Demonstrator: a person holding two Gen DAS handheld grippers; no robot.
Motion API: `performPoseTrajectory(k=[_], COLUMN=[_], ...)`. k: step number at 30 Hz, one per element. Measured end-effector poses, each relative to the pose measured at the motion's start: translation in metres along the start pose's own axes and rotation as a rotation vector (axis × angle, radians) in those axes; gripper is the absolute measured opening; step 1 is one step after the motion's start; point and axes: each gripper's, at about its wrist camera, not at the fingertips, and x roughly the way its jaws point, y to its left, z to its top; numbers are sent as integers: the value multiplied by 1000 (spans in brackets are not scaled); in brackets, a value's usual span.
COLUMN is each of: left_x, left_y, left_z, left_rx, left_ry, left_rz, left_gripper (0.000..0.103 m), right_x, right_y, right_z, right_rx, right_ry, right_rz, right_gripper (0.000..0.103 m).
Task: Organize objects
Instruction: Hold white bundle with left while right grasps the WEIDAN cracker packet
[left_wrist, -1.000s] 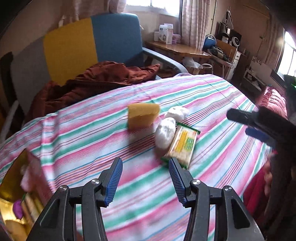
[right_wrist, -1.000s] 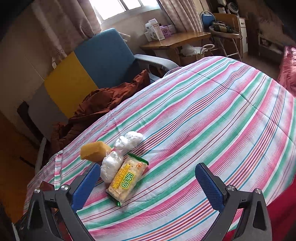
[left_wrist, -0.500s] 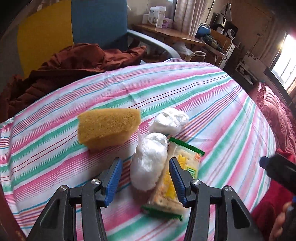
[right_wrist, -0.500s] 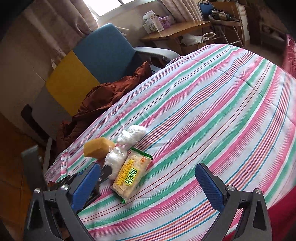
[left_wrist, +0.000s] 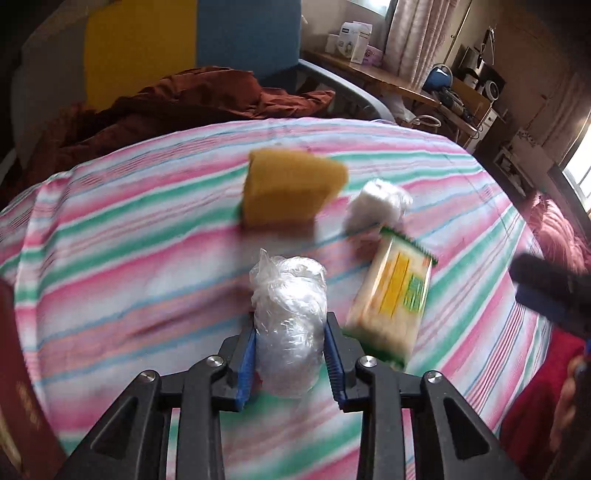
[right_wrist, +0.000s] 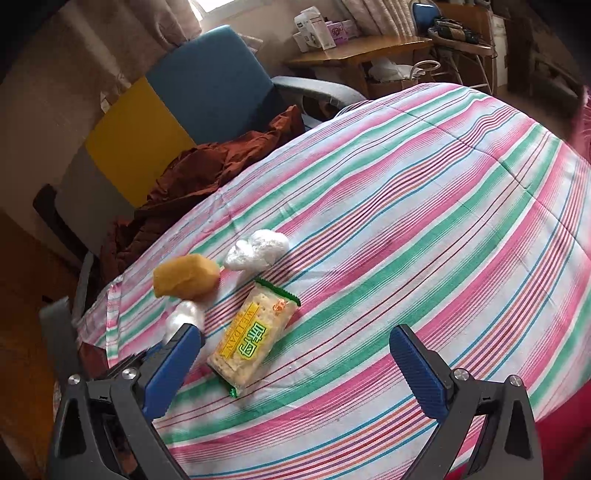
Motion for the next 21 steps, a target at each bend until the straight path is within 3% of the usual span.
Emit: performPoseTrajectory(k=[3, 10, 14, 18, 21], left_x=[-13, -51, -60, -65, -67], left_y=[0, -12, -13, -11, -10], left_z=[-35, -102, -119, -128, -131], left_rx=[14, 114, 139, 161, 161], left_ry=[14, -34, -48, -59, -64], left_rz=[17, 41, 30, 23, 15], left_gripper=[32, 32, 32, 32, 32], right_x=[7, 25, 35, 46, 61], right_y=[5, 17, 26, 40, 48], right_z=[-4, -15, -21, -22, -17], right_rx=[-24, -90, -124, -138, -108], right_ry=[41, 118, 167, 196, 219], right_rz=[-2, -58, -94, -114, -123], right_gripper=[103, 103, 102, 89, 85])
